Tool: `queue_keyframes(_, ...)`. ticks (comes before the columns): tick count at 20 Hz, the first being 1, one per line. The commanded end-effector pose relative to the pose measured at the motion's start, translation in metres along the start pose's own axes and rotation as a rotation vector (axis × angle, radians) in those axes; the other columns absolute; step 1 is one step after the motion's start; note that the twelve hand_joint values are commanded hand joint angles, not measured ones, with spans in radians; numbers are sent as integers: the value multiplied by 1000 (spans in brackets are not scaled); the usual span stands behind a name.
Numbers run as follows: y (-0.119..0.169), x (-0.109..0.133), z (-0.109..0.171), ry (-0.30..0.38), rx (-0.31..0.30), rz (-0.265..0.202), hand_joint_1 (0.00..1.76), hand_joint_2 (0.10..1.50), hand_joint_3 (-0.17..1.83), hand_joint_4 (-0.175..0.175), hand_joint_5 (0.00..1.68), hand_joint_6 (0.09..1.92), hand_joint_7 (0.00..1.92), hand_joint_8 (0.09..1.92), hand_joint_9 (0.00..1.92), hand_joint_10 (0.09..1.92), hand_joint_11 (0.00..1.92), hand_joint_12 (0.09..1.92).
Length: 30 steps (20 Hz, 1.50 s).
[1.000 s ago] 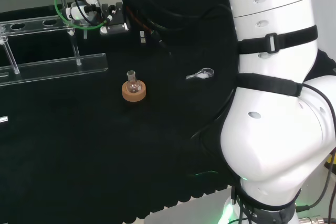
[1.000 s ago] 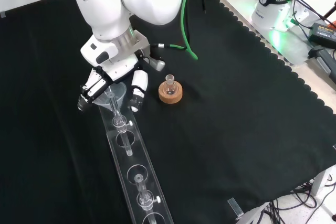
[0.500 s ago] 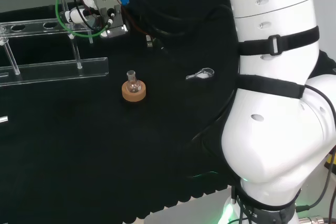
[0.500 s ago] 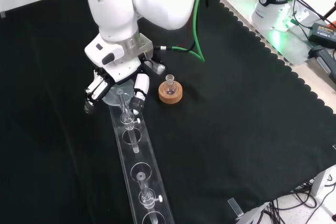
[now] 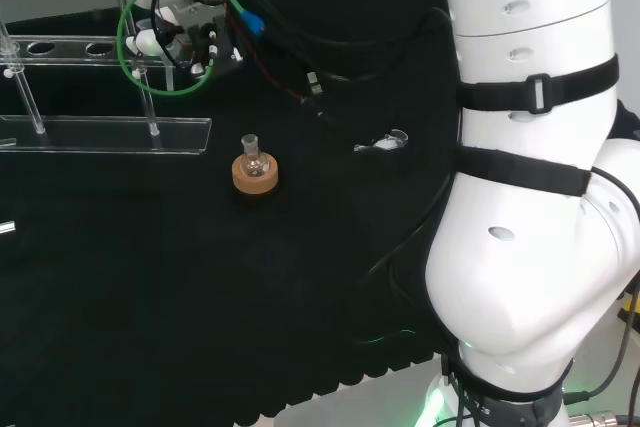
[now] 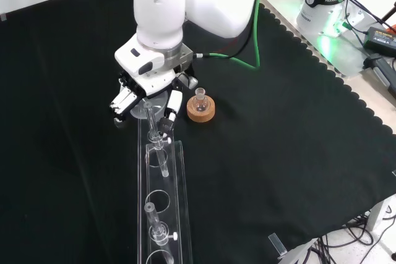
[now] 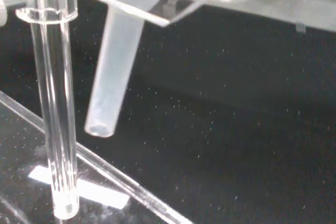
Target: Pick up the funnel from the transparent funnel stand.
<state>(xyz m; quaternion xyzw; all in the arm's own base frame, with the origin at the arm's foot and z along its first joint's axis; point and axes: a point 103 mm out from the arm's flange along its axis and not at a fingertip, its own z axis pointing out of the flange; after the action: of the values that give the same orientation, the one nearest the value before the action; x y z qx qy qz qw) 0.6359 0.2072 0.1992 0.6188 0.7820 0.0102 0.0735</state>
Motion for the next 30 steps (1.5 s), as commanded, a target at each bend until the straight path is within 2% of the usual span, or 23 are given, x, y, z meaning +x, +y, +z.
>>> queue_keyframes(1, 0, 3, -19, -51, -117, -25, 795, 1088, 208, -175, 557, 1089, 882, 1584, 1614, 1336, 1920, 1378)
queue_keyframes(9, -2, -4, -76, -81, -257, -24, 874, 1085, 219, -175, 664, 1113, 982, 1594, 1667, 1339, 1920, 1431)
queue_keyframes(11, -11, -24, -113, -92, -315, 14, 959, 1158, 127, -87, 728, 1266, 1004, 1597, 1680, 1340, 1920, 1442)
queue_keyframes(13, -24, -42, -144, -83, -352, 54, 993, 1197, 69, -46, 755, 1329, 1018, 1599, 1689, 1342, 1920, 1448)
queue_keyframes(15, -34, -54, -162, -77, -368, 75, 1002, 1207, 48, -33, 766, 1339, 1028, 1598, 1691, 1345, 1920, 1451)
queue_keyframes(17, -60, -76, -194, -65, -377, 112, 1005, 1209, 38, -26, 775, 1334, 1040, 1596, 1698, 1349, 1920, 1455)
queue_keyframes(21, -112, -113, -228, -48, -348, 155, 1003, 1207, 26, -8, 790, 1318, 1069, 1583, 1714, 1352, 1920, 1467)
queue_keyframes(24, -148, -139, -230, -11, -334, 125, 1003, 1205, 22, -2, 797, 1310, 1083, 1576, 1721, 1352, 1920, 1471)
queue_keyframes(26, -174, -159, -223, 20, -318, 72, 1003, 1204, 21, 1, 801, 1307, 1091, 1573, 1726, 1353, 1920, 1473)
queue_keyframes(30, -197, -170, -217, 81, -317, 6, 1004, 1201, 19, 5, 808, 1299, 1101, 1567, 1731, 1355, 1920, 1480)
